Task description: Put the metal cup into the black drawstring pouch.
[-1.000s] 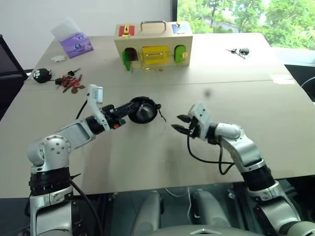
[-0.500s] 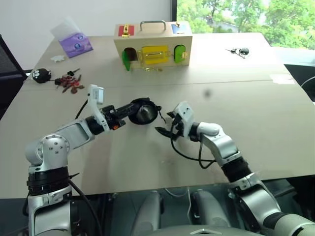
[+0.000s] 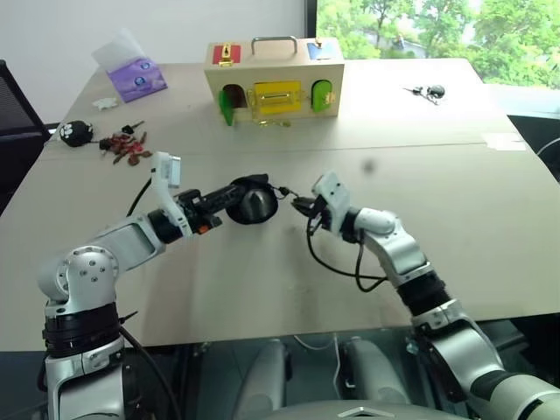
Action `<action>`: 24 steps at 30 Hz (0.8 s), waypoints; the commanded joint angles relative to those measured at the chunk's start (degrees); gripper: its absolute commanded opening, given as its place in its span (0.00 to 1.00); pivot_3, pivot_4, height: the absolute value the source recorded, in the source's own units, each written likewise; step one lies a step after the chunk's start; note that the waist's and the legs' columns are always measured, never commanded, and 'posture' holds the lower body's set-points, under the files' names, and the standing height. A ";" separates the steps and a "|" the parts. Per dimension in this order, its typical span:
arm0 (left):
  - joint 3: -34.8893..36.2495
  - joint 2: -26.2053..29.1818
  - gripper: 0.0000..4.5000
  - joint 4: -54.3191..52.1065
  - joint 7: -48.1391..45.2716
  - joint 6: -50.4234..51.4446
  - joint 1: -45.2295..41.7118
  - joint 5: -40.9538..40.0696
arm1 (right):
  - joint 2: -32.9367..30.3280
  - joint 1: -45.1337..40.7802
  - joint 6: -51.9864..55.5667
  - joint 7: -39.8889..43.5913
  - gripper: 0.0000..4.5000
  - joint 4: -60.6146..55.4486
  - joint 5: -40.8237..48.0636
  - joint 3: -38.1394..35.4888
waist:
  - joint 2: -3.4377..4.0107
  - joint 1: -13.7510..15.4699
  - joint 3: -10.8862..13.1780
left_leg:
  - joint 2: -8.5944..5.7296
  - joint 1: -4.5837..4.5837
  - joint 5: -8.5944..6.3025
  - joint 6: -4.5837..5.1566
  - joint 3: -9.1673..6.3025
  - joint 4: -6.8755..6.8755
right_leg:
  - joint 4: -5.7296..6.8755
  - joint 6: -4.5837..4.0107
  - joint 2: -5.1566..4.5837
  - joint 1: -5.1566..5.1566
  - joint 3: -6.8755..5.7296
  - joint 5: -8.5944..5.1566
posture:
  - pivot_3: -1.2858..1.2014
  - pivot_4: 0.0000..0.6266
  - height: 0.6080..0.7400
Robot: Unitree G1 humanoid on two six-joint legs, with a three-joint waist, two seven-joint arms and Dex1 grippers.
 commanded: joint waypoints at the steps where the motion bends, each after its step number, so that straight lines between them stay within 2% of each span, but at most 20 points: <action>1: 1.41 -0.54 0.00 -2.56 0.73 -0.91 -0.25 -1.46 | -3.58 -0.38 0.45 -1.44 0.01 -7.24 -0.94 -2.79 | 0.00 0.03 0.00 | 0.00 0.00 0.00 0.00 0.00 0.00 | 0.00 0.00 0.00 0.00 -0.01 0.00 | 0.52 0.24 1.00; 6: 1.42 -1.91 0.00 -4.93 1.89 -1.25 1.54 -2.44 | -12.76 -4.43 -0.41 -2.93 0.01 -12.76 -5.83 -5.03 | 0.01 0.05 0.00 | -0.01 -0.02 -0.01 0.02 0.04 0.00 | -0.01 0.00 -0.02 0.00 0.02 0.00 | 0.52 0.24 1.00; 9: -0.64 -1.57 0.00 -7.68 0.75 -3.88 3.70 0.60 | -15.98 -9.33 -0.80 -2.51 0.01 -14.38 -6.44 -6.43 | 0.02 -0.34 0.01 | -0.01 0.01 -0.01 0.02 0.13 0.00 | 0.00 0.00 0.02 -0.03 0.09 0.00 | 0.52 0.24 1.00; 10: -0.99 -1.80 0.12 -8.32 0.52 -4.58 4.15 0.93 | -16.88 -11.04 -1.03 -2.02 0.00 -14.88 -6.57 -6.60 | 0.03 -0.34 0.02 | 0.00 0.02 -0.01 0.02 0.15 -0.03 | 0.01 0.00 0.04 -0.05 0.11 0.00 | 0.52 0.24 1.00; 11: -1.37 -1.82 0.19 -9.11 0.08 -4.98 4.51 0.90 | -17.52 -12.55 -0.98 -1.53 0.00 -15.40 -6.39 -6.77 | 0.03 -0.31 0.02 | 0.00 0.04 -0.01 0.02 0.15 -0.06 | 0.02 0.00 0.04 -0.05 0.10 0.00 | 0.52 0.24 1.00; 13: -2.21 -1.48 0.37 -11.07 -0.89 -5.19 4.96 0.35 | -18.52 -15.54 -0.38 0.04 0.00 -16.99 -5.47 -6.87 | 0.03 -0.01 0.02 | 0.01 0.02 -0.01 0.02 0.16 -0.08 | 0.00 -0.01 0.05 -0.05 0.04 0.00 | 0.52 0.24 1.00; 18: -3.69 -1.11 0.92 -14.24 -0.19 -7.62 2.41 2.13 | -20.24 -20.59 1.10 4.11 0.00 -20.64 -3.64 -6.95 | 0.02 0.47 0.02 | 0.00 -0.07 -0.09 0.15 0.13 -0.07 | -0.09 0.00 -0.08 -0.03 0.01 0.00 | 0.52 0.24 1.00; 24: -5.06 -0.56 0.92 -14.01 -0.40 -10.32 -3.37 3.98 | -21.44 -22.27 -0.42 6.70 0.00 -20.96 -3.78 -6.00 | 0.02 0.57 0.02 | -0.02 -0.07 -0.09 0.16 0.17 -0.02 | -0.06 0.00 -0.04 0.00 -0.07 0.00 | 0.52 0.24 1.00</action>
